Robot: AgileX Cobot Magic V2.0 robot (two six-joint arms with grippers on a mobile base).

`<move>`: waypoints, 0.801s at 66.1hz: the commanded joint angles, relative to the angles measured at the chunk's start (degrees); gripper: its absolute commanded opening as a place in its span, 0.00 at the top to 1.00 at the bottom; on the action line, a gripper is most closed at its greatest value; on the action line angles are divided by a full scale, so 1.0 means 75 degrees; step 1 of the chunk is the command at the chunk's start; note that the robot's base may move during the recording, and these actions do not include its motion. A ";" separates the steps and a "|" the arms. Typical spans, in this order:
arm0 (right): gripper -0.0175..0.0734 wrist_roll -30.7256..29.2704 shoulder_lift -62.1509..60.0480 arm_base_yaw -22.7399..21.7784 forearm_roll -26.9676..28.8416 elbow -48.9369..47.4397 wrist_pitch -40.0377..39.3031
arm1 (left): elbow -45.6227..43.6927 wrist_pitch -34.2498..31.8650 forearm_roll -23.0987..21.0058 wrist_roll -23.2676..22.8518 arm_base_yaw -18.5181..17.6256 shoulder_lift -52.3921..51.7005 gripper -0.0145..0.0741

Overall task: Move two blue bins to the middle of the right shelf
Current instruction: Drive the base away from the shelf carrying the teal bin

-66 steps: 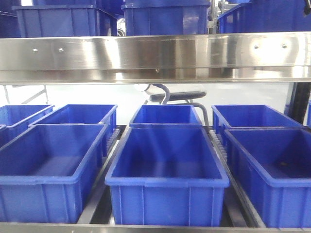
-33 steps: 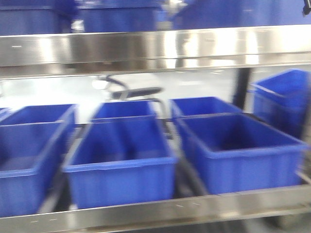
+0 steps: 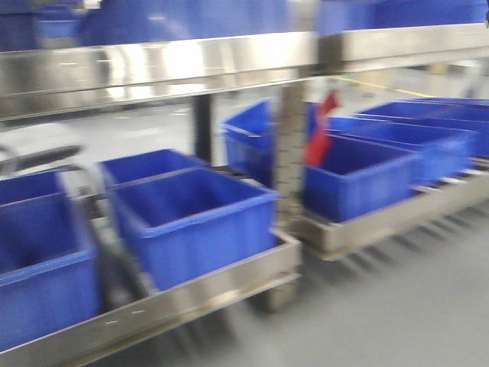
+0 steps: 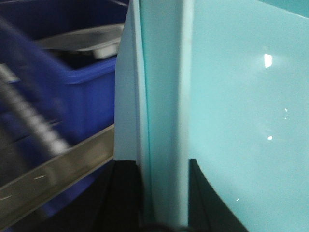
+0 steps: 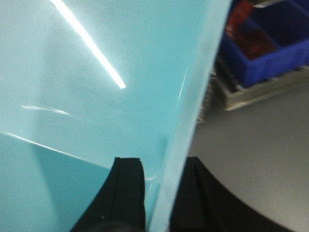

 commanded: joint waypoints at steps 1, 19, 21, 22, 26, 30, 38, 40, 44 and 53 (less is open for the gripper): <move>0.99 -0.0322 -0.0132 0.0027 0.0198 -0.0128 -0.0551 | -0.0131 -0.0852 -0.0477 -0.0088 -0.0029 -0.0129 0.96; 0.99 -0.0322 -0.0132 0.0027 0.0198 -0.0128 -0.0551 | -0.0131 -0.0852 -0.0477 -0.0088 -0.0029 -0.0129 0.96; 0.99 -0.0322 -0.0132 0.0027 0.0198 -0.0128 -0.0551 | -0.0131 -0.0852 -0.0477 -0.0088 -0.0029 -0.0129 0.96; 0.99 -0.0322 -0.0132 0.0027 0.0198 -0.0128 -0.0551 | -0.0131 -0.0852 -0.0477 -0.0088 -0.0029 -0.0129 0.96; 0.99 -0.0322 -0.0132 0.0027 0.0198 -0.0128 -0.0551 | -0.0131 -0.0852 -0.0477 -0.0088 -0.0029 -0.0129 0.96; 0.99 -0.0322 -0.0132 0.0027 0.0198 -0.0128 -0.0551 | -0.0131 -0.0852 -0.0477 -0.0088 -0.0029 -0.0129 0.96; 0.99 -0.0322 -0.0132 0.0027 0.0198 -0.0128 -0.0551 | -0.0131 -0.0852 -0.0477 -0.0088 -0.0029 -0.0129 0.96; 0.99 -0.0322 -0.0132 0.0027 0.0198 -0.0128 -0.0551 | -0.0131 -0.0852 -0.0477 -0.0088 -0.0029 -0.0129 0.96; 0.99 -0.0322 -0.0132 0.0027 0.0198 -0.0128 -0.0551 | -0.0131 -0.0852 -0.0477 -0.0088 -0.0029 -0.0129 0.96; 0.99 -0.0322 -0.0132 0.0027 0.0198 -0.0128 -0.0551 | -0.0131 -0.0852 -0.0477 -0.0088 -0.0029 -0.0129 0.96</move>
